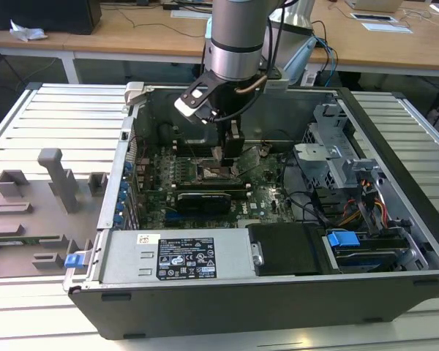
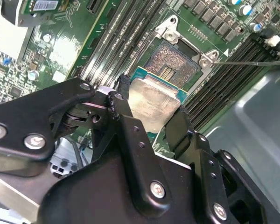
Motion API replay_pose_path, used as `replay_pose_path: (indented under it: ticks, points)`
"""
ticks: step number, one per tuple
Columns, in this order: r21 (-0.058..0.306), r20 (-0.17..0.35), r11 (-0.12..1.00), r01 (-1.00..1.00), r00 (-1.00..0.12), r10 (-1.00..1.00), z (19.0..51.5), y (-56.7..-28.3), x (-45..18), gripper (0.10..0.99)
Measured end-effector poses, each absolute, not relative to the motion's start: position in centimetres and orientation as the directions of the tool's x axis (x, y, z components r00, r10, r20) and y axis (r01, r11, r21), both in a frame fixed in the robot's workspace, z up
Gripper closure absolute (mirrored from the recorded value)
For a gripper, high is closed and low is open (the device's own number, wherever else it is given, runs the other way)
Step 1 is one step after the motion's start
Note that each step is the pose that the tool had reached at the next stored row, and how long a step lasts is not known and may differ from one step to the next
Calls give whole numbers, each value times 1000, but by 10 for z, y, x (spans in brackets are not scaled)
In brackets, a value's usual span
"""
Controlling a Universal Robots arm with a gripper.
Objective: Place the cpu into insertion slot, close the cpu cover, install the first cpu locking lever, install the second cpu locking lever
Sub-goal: 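Place the cpu into insertion slot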
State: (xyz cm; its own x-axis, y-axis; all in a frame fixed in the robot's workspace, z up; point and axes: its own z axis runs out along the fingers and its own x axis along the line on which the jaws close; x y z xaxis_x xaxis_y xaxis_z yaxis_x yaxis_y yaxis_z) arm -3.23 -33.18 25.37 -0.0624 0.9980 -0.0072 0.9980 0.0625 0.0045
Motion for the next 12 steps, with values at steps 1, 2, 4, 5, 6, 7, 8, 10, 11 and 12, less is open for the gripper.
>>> replay_pose_path:
  ticks: [1, 2, 4, 5, 6, 7, 8, 10, 11, 12]
  points:
    - [4, -7, 46, 999, -46, 999, 254, -332, -32, 541]
    - [4, -8, 37, 999, -37, 999, 254, -332, -32, 541]
    - [4, -8, 17, 1000, -17, 1000, 254, -332, -32, 541]
    - [4, -8, 6, 1000, -6, 1000, 254, -332, -32, 541]
    - [4, -8, -5, 1000, 5, 1000, 254, -332, -32, 541]
    - [4, -9, -15, 1000, 15, 1000, 254, -332, -32, 541]
    - [4, -9, -29, 1000, 29, 1000, 254, -332, -32, 541]
    - [4, -9, -49, 999, 49, 999, 254, -332, -32, 541]
    - [4, -9, -64, 998, 64, 998, 254, -332, -32, 541]
    - [4, -9, -86, 996, 86, 996, 254, -332, -32, 541]
